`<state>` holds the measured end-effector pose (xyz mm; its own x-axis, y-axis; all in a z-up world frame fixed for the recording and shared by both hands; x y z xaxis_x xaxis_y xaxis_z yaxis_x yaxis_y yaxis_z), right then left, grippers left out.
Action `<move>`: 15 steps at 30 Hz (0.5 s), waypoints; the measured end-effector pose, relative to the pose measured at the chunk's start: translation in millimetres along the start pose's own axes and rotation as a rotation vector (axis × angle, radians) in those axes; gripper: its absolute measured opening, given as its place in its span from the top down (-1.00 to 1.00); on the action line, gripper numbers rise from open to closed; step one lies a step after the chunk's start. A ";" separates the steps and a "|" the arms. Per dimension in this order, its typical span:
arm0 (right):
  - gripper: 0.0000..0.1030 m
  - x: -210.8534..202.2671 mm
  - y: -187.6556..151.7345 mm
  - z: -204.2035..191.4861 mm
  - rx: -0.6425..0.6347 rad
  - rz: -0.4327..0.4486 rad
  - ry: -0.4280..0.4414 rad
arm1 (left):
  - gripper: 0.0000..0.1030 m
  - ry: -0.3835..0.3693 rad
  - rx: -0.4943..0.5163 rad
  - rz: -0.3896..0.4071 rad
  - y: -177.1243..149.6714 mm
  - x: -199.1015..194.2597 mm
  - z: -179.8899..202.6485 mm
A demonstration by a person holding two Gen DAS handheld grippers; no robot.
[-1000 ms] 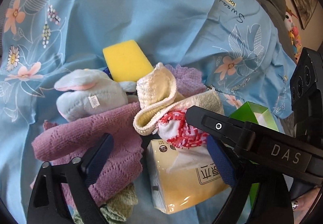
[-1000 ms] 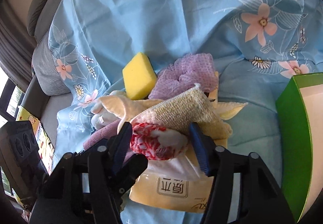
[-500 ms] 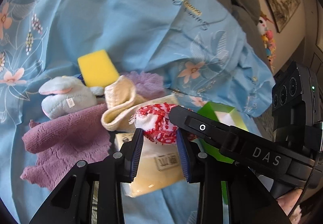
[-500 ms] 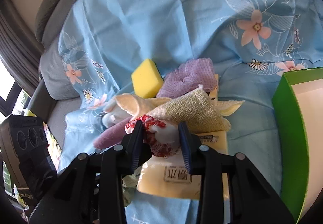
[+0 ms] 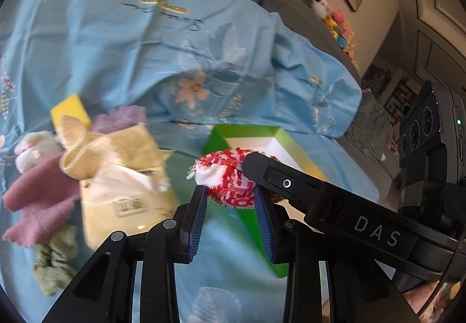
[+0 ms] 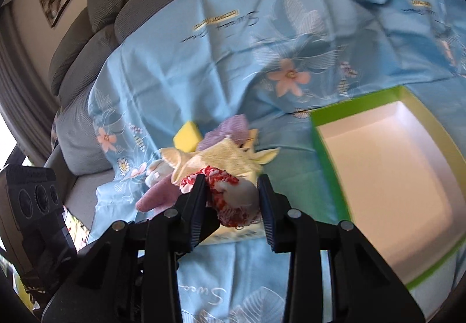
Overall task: Organize soft objects
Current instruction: 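Carry the ball with the right gripper into the green box and release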
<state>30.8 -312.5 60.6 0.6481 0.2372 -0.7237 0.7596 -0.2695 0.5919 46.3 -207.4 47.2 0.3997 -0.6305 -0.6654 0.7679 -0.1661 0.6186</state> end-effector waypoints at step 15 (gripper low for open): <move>0.28 -49.9 -9.7 121.7 0.229 0.031 -0.160 | 0.33 -0.104 0.084 -0.159 -6.1 83.6 93.9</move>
<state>-15.5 -435.3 47.8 0.6399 0.0804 -0.7643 0.6960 -0.4821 0.5320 28.0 -330.4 27.0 0.2197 -0.6657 -0.7132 0.7707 -0.3298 0.5453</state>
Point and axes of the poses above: each gripper's, at about its wrist camera, not at the fingertips, and x roughly the way its jaws point, z to its right, y to its top, the point moved 2 cm from there along x, roughly the way its jaws point, and after that the axes turned 8 degrees about -z, right-handed, at the moved point
